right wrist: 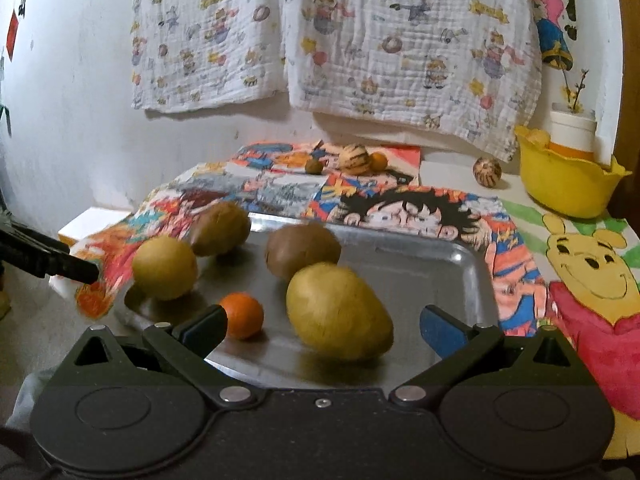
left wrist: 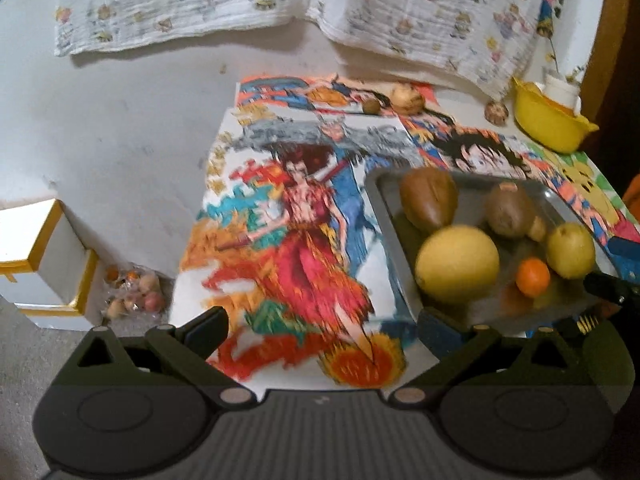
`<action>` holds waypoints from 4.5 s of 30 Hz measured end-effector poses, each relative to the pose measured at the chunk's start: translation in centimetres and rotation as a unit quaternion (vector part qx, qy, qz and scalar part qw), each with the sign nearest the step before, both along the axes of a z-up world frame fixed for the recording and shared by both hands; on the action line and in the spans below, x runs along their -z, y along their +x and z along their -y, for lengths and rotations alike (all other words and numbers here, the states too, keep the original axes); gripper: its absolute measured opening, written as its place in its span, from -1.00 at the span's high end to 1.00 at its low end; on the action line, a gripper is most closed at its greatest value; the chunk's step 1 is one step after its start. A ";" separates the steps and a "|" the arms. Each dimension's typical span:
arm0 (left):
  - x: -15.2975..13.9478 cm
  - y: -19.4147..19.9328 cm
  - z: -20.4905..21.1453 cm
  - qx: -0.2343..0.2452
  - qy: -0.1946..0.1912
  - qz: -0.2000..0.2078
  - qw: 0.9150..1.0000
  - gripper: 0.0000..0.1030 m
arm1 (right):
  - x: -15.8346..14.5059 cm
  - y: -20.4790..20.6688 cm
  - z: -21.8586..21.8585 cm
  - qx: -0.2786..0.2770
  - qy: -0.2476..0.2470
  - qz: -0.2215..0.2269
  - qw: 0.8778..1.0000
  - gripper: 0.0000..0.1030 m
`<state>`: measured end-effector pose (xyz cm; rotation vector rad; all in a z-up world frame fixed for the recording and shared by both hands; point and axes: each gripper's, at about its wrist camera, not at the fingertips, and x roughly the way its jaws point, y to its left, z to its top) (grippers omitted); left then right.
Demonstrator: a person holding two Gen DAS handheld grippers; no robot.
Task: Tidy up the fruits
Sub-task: 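Move both open tools past the tray toward the striped fruits, then close the right tool on a striped fruit while the left tool grasps the small orange fruit, then carry the striped fruit in the right tool while the left tool carries the orange fruit to the tray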
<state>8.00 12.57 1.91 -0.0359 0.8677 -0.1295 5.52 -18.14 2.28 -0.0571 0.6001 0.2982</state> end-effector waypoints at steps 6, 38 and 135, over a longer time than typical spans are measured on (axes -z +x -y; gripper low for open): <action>-0.7 2.2 -0.1 -0.007 0.006 0.011 1.000 -0.99 | -0.7 2.0 0.0 0.010 0.019 0.021 1.000 -0.99; 0.1 18.6 6.3 0.053 0.054 0.014 0.997 -0.99 | 0.3 13.5 4.2 0.046 0.048 -0.015 0.998 -0.99; 2.6 36.5 18.7 0.260 0.063 0.099 0.958 0.33 | 4.7 38.7 9.6 0.181 0.025 -0.046 0.982 -0.03</action>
